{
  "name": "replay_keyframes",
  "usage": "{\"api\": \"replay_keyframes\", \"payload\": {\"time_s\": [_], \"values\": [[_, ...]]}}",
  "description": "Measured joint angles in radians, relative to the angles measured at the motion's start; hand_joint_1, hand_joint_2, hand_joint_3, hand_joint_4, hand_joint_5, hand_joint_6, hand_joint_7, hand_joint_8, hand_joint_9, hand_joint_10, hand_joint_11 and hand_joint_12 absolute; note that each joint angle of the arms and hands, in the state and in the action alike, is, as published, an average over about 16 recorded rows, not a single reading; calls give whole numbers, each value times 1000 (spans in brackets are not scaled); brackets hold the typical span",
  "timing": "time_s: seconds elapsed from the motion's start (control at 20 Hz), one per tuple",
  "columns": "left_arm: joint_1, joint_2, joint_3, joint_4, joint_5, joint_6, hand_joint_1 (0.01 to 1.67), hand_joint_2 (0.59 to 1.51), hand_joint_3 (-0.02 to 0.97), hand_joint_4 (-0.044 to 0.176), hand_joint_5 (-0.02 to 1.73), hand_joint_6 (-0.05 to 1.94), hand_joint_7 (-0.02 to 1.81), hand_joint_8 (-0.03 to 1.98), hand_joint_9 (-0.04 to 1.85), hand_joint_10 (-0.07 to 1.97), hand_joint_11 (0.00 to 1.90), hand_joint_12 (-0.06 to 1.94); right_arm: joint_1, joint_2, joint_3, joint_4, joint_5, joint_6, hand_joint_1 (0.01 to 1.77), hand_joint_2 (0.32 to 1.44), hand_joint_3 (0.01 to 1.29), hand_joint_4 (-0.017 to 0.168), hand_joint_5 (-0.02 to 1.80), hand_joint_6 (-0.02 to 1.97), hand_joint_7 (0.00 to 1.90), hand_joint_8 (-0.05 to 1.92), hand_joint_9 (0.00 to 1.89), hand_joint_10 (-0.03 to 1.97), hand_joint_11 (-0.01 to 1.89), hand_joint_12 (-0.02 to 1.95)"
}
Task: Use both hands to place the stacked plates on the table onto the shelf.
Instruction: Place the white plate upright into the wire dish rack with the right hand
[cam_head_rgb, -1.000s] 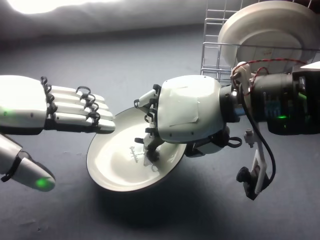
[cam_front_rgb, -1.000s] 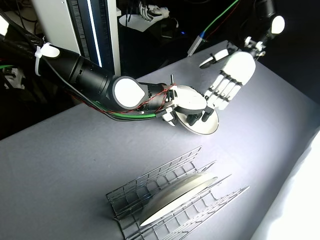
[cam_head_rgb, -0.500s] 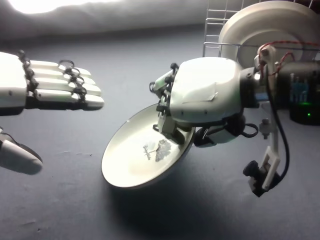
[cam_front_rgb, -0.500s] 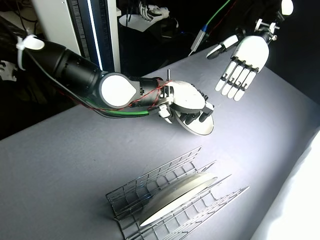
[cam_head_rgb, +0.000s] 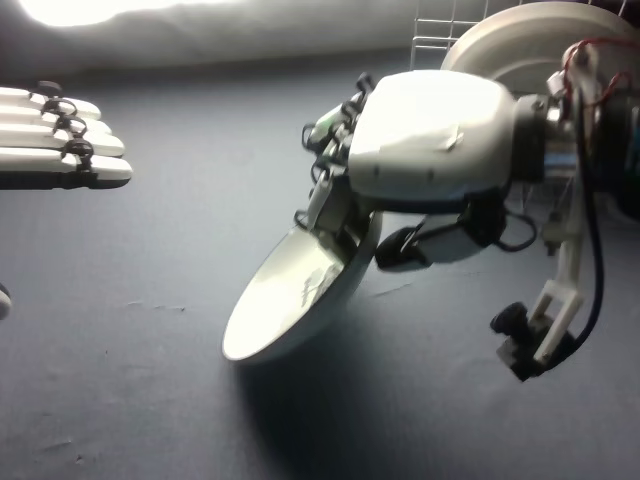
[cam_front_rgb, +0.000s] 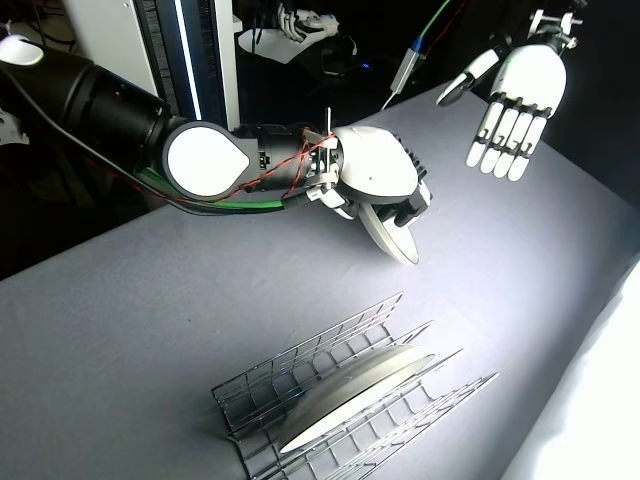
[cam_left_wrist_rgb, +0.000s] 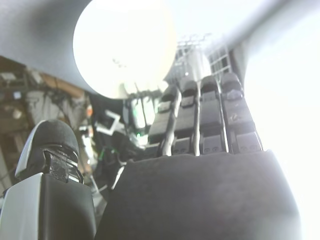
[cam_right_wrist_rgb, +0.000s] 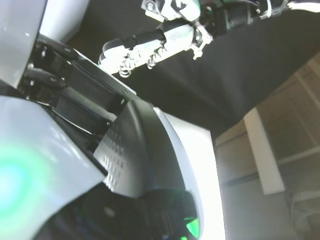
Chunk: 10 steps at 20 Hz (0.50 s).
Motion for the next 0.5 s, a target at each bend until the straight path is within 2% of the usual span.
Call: {"api": "replay_keyframes", "payload": {"time_s": [0.25, 0.5], "values": [[-6, 23, -1, 5, -3, 6, 14, 1137, 9, -3, 23, 19, 20, -3, 22, 9, 18, 7, 18, 37, -39, 111, 1, 1, 1369, 944, 14, -1, 1045, 738, 1148, 693, 961, 1040, 576, 1261], [-10, 28, 6, 6, -3, 28, 14, 1138, 9, -3, 23, 19, 22, -3, 21, 9, 18, 7, 40, 62, -75, 254, -12, 4, 1372, 944, 14, -3, 1031, 718, 1145, 689, 969, 1035, 567, 1260]]}}
